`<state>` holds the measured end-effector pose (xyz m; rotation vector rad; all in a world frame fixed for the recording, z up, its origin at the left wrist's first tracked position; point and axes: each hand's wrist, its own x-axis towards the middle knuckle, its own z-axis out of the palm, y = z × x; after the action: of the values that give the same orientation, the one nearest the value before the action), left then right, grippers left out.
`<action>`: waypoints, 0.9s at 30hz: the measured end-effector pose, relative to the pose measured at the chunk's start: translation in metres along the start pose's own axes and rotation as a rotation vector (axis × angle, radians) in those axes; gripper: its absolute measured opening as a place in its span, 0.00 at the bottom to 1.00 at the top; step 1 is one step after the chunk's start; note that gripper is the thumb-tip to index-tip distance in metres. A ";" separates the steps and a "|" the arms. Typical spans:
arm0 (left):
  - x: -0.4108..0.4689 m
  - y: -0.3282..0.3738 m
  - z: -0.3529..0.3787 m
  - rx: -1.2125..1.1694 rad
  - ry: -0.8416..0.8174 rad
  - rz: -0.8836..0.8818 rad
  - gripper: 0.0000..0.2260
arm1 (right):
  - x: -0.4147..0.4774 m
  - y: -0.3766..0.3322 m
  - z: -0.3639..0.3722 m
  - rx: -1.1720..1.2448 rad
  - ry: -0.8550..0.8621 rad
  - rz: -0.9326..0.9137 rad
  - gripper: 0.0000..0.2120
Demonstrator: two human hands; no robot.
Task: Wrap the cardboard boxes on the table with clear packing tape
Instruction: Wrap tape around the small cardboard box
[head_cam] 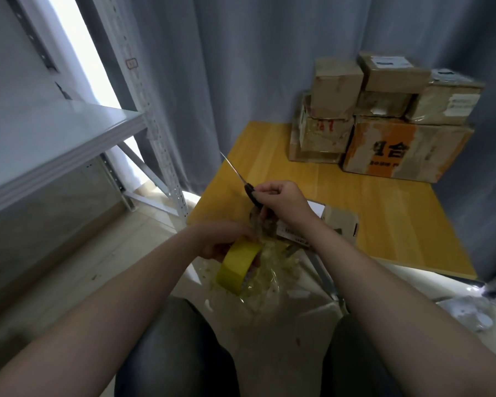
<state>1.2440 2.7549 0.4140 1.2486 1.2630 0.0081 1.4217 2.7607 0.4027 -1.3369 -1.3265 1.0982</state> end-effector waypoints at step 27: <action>0.012 -0.035 0.003 -0.036 0.172 0.068 0.21 | -0.104 -0.028 -0.063 -0.419 -0.418 0.553 0.22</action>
<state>1.2298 2.7459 0.3804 1.2800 1.3611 0.1895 1.4771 2.6554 0.4403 -1.9334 -1.5953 1.5981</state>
